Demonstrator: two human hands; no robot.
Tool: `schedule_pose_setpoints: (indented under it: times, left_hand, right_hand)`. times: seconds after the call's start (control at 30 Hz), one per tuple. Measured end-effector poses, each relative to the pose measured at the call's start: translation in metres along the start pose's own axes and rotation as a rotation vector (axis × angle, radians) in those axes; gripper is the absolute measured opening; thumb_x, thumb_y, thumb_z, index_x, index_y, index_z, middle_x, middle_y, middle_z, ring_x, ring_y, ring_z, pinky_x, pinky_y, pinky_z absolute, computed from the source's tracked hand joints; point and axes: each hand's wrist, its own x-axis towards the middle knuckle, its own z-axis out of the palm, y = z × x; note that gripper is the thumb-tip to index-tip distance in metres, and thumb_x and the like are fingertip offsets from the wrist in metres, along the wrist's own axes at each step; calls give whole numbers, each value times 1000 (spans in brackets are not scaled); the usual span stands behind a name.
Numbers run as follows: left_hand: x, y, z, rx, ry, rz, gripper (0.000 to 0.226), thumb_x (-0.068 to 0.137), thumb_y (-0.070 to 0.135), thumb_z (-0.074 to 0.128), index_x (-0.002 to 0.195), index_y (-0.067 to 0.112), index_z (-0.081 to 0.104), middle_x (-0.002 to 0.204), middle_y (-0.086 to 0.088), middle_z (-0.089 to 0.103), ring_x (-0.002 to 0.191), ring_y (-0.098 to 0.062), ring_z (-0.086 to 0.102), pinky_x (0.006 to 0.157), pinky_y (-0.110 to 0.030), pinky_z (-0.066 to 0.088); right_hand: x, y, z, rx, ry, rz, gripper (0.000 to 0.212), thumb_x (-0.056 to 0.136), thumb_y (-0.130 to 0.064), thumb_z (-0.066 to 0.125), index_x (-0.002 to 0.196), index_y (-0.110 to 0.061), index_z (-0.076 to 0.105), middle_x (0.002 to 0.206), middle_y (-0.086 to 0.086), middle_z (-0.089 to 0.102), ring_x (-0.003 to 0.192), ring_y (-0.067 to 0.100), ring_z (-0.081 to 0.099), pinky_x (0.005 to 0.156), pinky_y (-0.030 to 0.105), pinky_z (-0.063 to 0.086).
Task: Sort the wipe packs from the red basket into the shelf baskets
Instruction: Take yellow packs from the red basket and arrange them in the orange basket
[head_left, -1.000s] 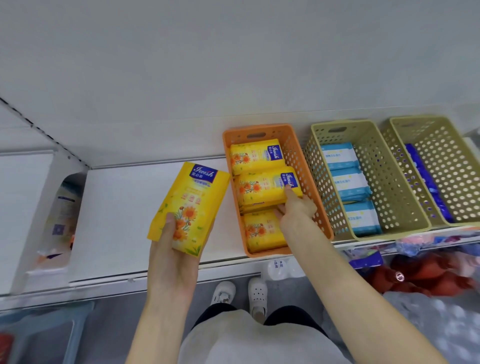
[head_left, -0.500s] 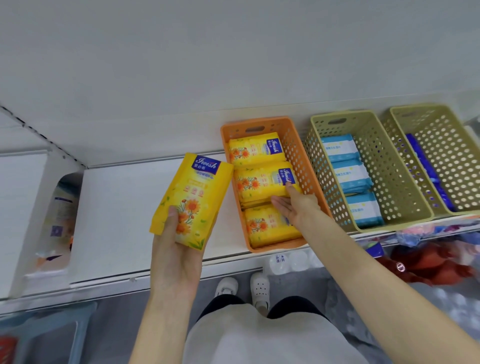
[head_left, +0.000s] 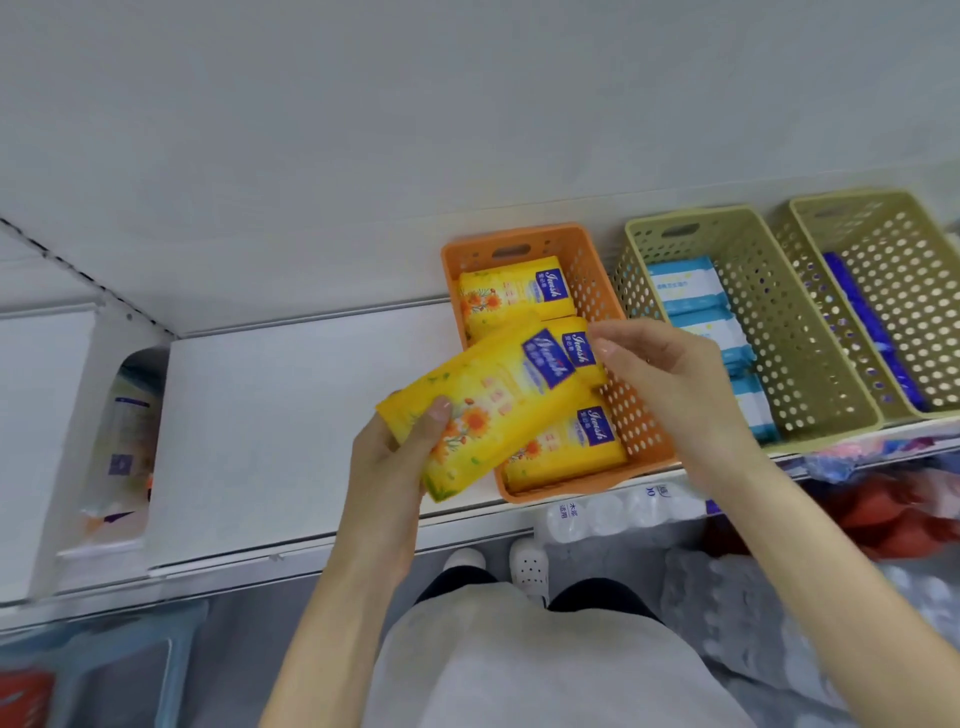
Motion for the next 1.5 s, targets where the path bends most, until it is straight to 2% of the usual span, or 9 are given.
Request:
schedule_pose_setpoints:
  times: [0.13,0.23,0.33,0.53,0.73,0.97,1.13,1.37,1.5]
  left_hand:
    - [6,-1,11,132,-86,-31,28,70,26,66,96,17,69,89,1,76,83,-15,72,64,-25,57]
    - [9,-2,18,232,-133,-40,16,80,16,66,95,16,68,87,0,76,79,-13,72,62,-23,56]
    - [11,-4,18,326,-107,32,16,86,11,64,101,16,65,93,-1,73,79,-9,70,62,-20,54]
    - [11,-20,1,596,101,179,37,91,24,60,126,23,52,117,11,59,104,2,57,80,-4,42]
    - [5,-58,10,507,-49,-55,64,82,49,56,141,38,34,140,11,45,124,-12,51,99,-38,49]
    - [1,-71,21,369,-62,-135,43,97,28,48,139,34,40,126,19,57,99,12,61,70,-10,51]
    - [-3,-72,29,303,-11,-163,34,99,30,43,131,41,44,114,26,60,95,10,63,69,-14,54]
    - [-2,-76,35,292,53,-94,39,102,25,39,138,38,41,120,18,60,96,7,64,66,-16,53]
    - [-4,-73,27,345,55,-118,45,100,31,44,143,36,36,130,6,58,112,-11,60,82,-26,55]
  right_hand:
    - [6,-1,-2,-254,-244,-229,46,80,-26,72,121,-40,55,122,-16,60,112,-2,54,90,15,46]
    - [22,-6,-9,-382,-466,-153,40,76,-33,73,109,-48,58,117,-15,63,111,-1,56,92,22,47]
    - [36,-6,-15,-355,-634,-55,27,77,-16,75,100,-29,69,103,-8,69,95,-2,63,83,18,51]
    - [64,7,-31,-438,-653,-10,20,79,-12,73,94,-26,70,99,-3,71,87,8,67,83,29,56]
    - [81,3,-32,-459,-765,27,19,79,-13,71,96,-21,72,101,2,71,86,9,67,78,26,56]
    - [87,27,-11,-676,-898,-71,20,81,-17,72,101,-17,71,101,0,69,96,13,62,88,32,50]
    - [80,44,-4,-662,-885,-75,16,82,-19,72,93,-29,67,99,-9,67,96,10,60,89,31,49]
    - [68,63,4,-1032,-648,-335,32,86,-28,68,117,-23,67,120,1,65,114,24,55,98,43,43]
    - [54,65,1,-991,-540,-375,34,87,-24,68,120,-17,65,120,6,64,113,25,57,93,42,48]
